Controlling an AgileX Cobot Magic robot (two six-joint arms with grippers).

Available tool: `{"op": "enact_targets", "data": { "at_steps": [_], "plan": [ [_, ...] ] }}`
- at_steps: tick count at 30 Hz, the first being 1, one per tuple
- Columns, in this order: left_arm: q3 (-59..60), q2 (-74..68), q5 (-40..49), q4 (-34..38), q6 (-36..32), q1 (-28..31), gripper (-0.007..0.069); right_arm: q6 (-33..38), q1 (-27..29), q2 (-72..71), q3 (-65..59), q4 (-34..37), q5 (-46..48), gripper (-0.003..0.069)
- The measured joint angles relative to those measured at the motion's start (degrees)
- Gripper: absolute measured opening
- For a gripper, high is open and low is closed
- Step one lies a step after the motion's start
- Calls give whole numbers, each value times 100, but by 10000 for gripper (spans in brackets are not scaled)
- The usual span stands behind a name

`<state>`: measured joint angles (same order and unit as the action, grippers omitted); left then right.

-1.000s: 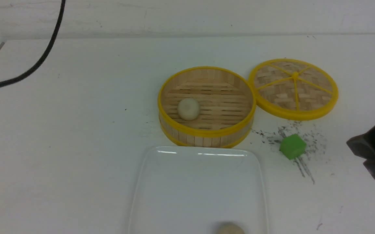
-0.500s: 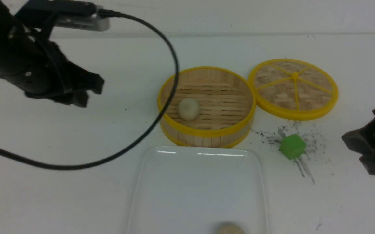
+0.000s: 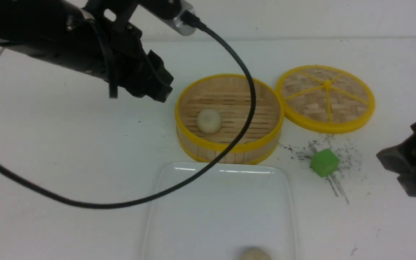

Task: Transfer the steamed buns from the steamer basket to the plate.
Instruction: Use the left arm to grab the steamed stuffed bun that is closest to it

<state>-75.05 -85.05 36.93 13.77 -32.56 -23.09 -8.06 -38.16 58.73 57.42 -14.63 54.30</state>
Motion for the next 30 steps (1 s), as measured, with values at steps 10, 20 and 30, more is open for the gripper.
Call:
{"op": "enact_targets", "data": {
  "at_steps": [10, 20, 30],
  "plan": [
    [-329, -1289, -739, 141, 229, 0, 455, 0, 0, 0, 0, 83, 0, 500],
    [-1173, -2421, -752, 631, 368, 0, 460, 0, 0, 0, 0, 153, 0, 500],
    [-1373, -3046, -763, 684, 373, 0, 460, 0, 0, 0, 0, 171, 5, 500]
  ]
}}
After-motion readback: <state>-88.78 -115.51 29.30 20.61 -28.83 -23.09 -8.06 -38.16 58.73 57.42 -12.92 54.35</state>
